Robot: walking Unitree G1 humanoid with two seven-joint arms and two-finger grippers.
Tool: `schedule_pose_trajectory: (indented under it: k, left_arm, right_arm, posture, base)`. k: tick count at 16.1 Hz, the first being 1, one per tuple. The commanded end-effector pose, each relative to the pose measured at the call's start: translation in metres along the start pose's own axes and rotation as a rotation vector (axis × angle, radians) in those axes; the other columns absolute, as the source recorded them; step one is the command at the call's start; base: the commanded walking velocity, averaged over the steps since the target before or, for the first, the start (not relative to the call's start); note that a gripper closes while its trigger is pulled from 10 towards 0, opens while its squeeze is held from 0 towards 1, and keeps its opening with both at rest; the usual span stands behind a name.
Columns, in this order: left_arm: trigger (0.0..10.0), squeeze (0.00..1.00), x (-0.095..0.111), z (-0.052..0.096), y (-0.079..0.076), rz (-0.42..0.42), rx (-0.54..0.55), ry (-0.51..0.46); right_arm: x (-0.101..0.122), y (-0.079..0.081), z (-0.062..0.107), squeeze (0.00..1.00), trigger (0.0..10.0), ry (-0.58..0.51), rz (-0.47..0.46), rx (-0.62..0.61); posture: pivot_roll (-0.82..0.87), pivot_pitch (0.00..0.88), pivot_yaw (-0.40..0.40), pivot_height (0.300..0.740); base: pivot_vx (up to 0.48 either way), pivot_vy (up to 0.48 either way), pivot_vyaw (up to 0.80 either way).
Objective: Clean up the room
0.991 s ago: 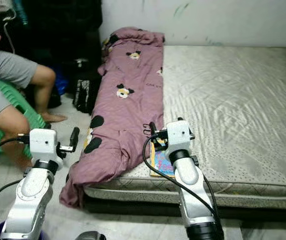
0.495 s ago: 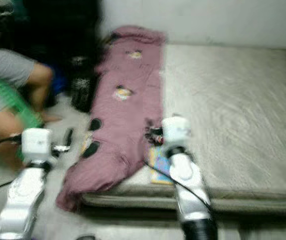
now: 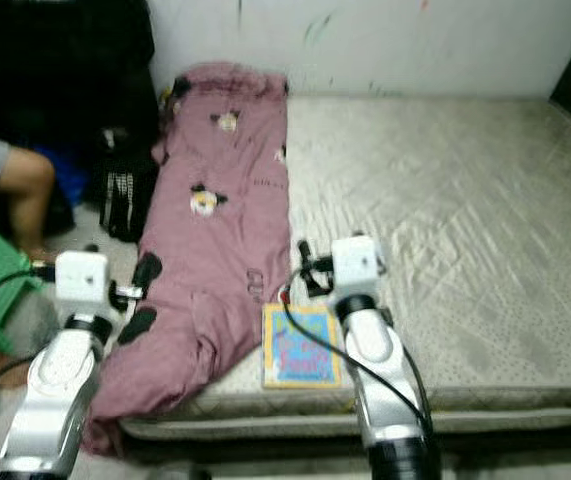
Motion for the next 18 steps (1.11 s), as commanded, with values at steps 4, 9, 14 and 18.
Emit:
schedule_pose_trajectory:
  k: [4,9,14,18]
  left_arm:
    - [10.0,0.00,0.0032,-0.0009,-0.0044,-0.023,-0.014,-0.012]
    - [10.0,0.00,0.0033,-0.0007,-0.0055,-0.018,-0.023,-0.014]
    - [10.0,0.00,0.0032,0.0001,-0.0062,-0.016,-0.026,-0.017]
    - [10.0,0.00,0.0031,0.0005,-0.0069,-0.015,-0.028,-0.017]
  right_arm:
    - [0.0010,-0.0048,0.0004,0.00,10.0,-0.005,0.008,-0.013]
    - [-0.0010,-0.0066,0.0007,0.00,10.0,0.006,-0.001,-0.029]
    - [-0.0020,-0.0066,0.0009,0.00,10.0,0.009,-0.002,-0.029]
    - [-0.0027,-0.0063,0.0007,0.00,10.0,0.012,0.001,-0.027]
  posture:
    - [0.04,0.000,-0.017,0.740]
    - [0.04,0.000,-0.017,0.740]
    - [0.04,0.000,-0.019,0.740]
    - [0.04,0.000,-0.020,0.740]
  base:
    - [0.000,0.000,0.40]
    - [0.000,0.000,0.12]
    - [0.000,-0.256,0.00]
    - [0.000,-0.322,0.00]
Point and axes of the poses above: a point about 5 cm out from each wrist's last joint towards the gripper, its own z axis pointing back from the gripper into the wrist, its own x axis along the axis of the wrist's last joint, y = z × x, the point moved 2 cm from there along -z, pointing out of the wrist towards the gripper, and after that the axes turned 3 degrees about -z, right-handed, at the moved point
